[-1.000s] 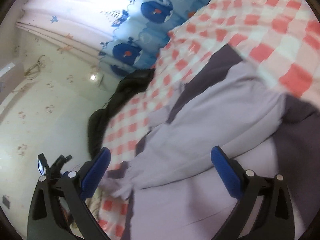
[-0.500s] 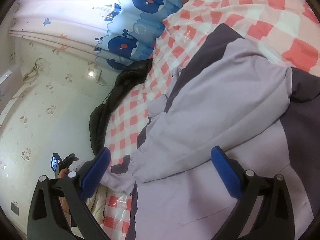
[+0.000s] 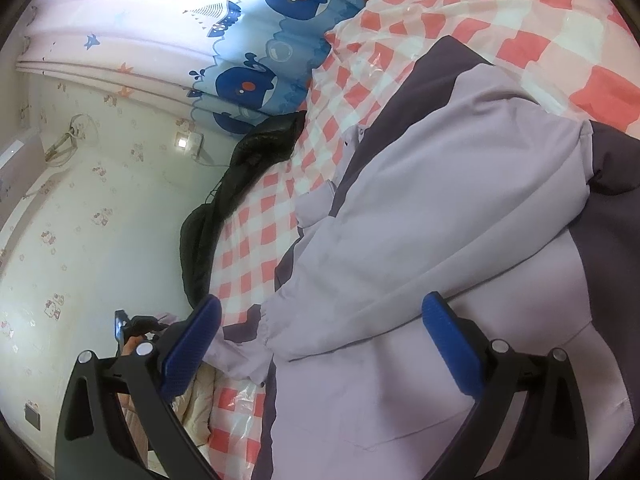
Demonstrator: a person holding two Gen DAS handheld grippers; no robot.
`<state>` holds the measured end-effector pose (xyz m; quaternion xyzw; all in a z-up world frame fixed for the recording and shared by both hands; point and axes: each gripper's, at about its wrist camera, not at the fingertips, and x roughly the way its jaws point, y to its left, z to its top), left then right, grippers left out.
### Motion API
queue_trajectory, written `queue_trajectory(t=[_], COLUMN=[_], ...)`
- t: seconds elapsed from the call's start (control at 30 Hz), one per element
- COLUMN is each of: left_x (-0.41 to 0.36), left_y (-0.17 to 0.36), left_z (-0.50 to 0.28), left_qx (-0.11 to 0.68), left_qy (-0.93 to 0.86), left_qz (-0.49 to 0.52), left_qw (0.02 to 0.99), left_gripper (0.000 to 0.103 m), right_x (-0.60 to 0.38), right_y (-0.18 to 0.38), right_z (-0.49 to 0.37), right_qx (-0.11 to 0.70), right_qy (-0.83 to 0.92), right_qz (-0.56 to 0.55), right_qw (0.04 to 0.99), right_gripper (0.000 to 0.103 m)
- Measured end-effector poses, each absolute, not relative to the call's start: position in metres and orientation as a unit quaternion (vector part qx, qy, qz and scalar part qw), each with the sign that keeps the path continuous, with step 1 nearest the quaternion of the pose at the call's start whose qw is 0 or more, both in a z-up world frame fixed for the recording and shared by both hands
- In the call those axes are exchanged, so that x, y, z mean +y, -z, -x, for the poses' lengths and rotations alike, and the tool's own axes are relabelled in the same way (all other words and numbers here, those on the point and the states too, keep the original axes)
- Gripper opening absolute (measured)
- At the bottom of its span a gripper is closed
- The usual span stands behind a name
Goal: Fold large clothes
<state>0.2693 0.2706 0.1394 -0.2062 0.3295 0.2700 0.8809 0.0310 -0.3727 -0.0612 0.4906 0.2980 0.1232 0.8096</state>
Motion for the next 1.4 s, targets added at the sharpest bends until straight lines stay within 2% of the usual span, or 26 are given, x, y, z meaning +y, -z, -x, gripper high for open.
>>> queue_trajectory(t=[0.13, 0.4, 0.7, 0.93, 1.13, 1.4], left_x=[0.241, 0.129, -0.01, -0.13, -0.22, -0.279], left_y=[-0.178, -0.252, -0.259, -0.199, -0.105, 0.007], left_z=[-0.248, -0.202, -0.165, -0.151, -0.156, -0.165], left_qx=[0.268, 0.189, 0.179, 0.21, 0.286, 0.372], left_qy=[-0.193, -0.027, 0.153, 0.279, 0.343, 0.359], left_qz=[0.237, 0.203, 0.186, 0.187, 0.156, 0.144], left_qw=[0.914, 0.961, 0.954, 0.918, 0.881, 0.844], left_gripper=[0.014, 0.014, 0.014, 0.014, 0.014, 0.013], right_x=[-0.38, -0.397, -0.421, -0.444, -0.455, -0.463], right_y=[0.063, 0.072, 0.079, 0.084, 0.086, 0.094], right_z=[-0.028, -0.023, -0.012, 0.001, 0.006, 0.006], right_qx=[0.3, 0.292, 0.263, 0.229, 0.212, 0.206], right_qy=[-0.11, -0.108, -0.098, -0.085, -0.085, -0.095], right_qz=[-0.494, -0.544, -0.597, -0.635, -0.658, -0.681], right_qw=[0.809, 0.779, 0.752, 0.733, 0.718, 0.697], right_gripper=[0.097, 0.097, 0.097, 0.097, 0.097, 0.097])
